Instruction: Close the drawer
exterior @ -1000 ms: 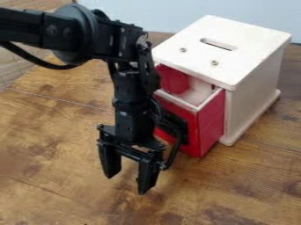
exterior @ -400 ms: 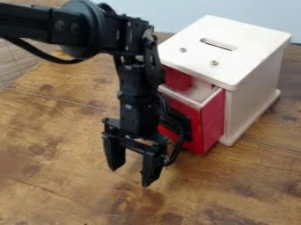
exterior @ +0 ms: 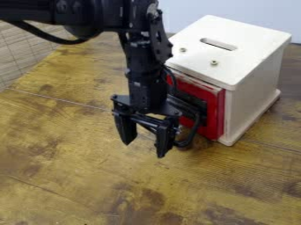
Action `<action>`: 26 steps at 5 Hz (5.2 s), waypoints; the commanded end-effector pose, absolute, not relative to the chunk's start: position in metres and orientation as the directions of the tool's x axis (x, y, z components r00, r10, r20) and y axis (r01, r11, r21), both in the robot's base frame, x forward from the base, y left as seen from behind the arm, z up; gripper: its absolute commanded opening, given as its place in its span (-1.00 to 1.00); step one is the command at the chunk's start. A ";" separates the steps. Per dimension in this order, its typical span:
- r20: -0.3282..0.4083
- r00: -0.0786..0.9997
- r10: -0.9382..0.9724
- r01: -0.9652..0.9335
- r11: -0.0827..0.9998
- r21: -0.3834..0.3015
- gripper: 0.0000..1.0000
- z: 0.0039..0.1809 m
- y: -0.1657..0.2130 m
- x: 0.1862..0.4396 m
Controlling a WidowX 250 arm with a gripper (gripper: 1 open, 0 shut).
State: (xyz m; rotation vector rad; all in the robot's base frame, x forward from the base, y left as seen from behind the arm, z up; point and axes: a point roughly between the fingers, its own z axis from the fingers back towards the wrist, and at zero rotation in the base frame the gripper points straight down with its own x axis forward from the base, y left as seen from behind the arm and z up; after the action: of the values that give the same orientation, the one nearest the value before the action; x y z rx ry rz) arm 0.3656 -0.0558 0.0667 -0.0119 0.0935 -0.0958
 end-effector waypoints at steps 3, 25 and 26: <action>0.019 0.997 -0.070 0.070 0.998 0.001 1.00 0.090 -0.055 0.386; 0.118 0.992 -0.049 0.042 0.997 0.063 1.00 0.105 -0.049 0.374; 0.127 0.991 -0.051 0.043 0.997 0.063 1.00 0.105 -0.048 0.373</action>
State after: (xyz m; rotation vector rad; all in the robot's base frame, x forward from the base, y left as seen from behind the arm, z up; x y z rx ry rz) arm 0.3686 -0.0485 0.0660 0.0650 -0.0208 -0.0449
